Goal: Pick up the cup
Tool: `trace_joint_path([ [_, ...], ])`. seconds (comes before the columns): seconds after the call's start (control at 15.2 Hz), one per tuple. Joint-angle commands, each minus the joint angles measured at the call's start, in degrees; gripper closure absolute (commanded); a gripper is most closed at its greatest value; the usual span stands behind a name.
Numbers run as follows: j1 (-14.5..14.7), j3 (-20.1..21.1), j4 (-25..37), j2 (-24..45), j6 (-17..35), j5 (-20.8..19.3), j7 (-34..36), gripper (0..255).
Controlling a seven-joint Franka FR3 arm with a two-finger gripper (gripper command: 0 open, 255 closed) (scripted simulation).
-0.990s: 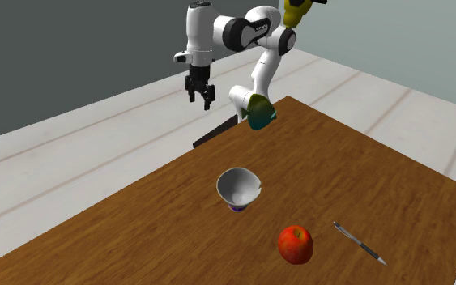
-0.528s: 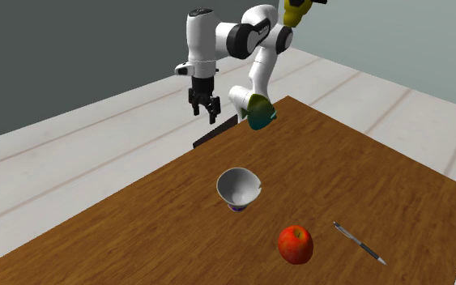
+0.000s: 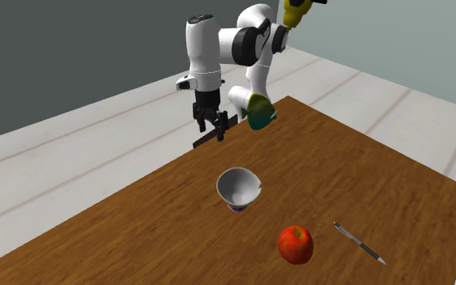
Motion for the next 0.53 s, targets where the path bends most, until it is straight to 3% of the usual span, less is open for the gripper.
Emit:
trace_joint_path([
  [0.0, 0.44, 1.14, 3.37, 3.42, 0.43, 0.72, 1.81, 0],
  [0.46, 2.40, 5.29, 17.06, 16.18, 1.17, 1.35, 8.86, 0],
])
